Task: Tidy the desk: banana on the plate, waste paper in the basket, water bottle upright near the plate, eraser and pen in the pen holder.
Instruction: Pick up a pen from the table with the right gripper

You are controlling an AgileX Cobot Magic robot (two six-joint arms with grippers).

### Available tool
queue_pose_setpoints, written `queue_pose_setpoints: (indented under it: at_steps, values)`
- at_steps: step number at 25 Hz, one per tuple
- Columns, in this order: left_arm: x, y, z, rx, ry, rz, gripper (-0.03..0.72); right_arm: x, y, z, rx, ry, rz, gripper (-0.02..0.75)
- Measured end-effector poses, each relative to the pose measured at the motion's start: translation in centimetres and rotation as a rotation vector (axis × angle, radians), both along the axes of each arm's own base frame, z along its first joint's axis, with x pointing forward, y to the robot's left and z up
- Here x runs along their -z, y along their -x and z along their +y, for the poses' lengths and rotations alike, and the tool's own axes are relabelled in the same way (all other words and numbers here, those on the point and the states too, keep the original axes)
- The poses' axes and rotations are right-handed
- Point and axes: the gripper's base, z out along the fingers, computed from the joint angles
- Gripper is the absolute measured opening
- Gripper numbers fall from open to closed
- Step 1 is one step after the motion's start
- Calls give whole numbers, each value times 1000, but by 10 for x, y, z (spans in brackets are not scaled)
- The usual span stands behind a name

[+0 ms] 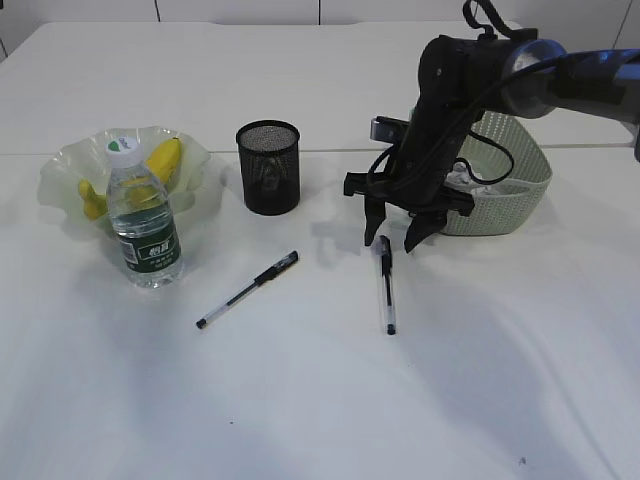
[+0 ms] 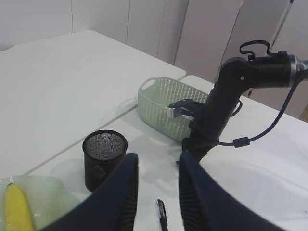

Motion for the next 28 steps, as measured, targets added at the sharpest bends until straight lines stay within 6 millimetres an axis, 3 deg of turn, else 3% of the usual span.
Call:
queue_pose_setpoints:
  at_steps: [28]
  values:
    - [0, 0, 0, 0, 0, 0, 191, 7, -1, 0, 14, 4, 13, 427]
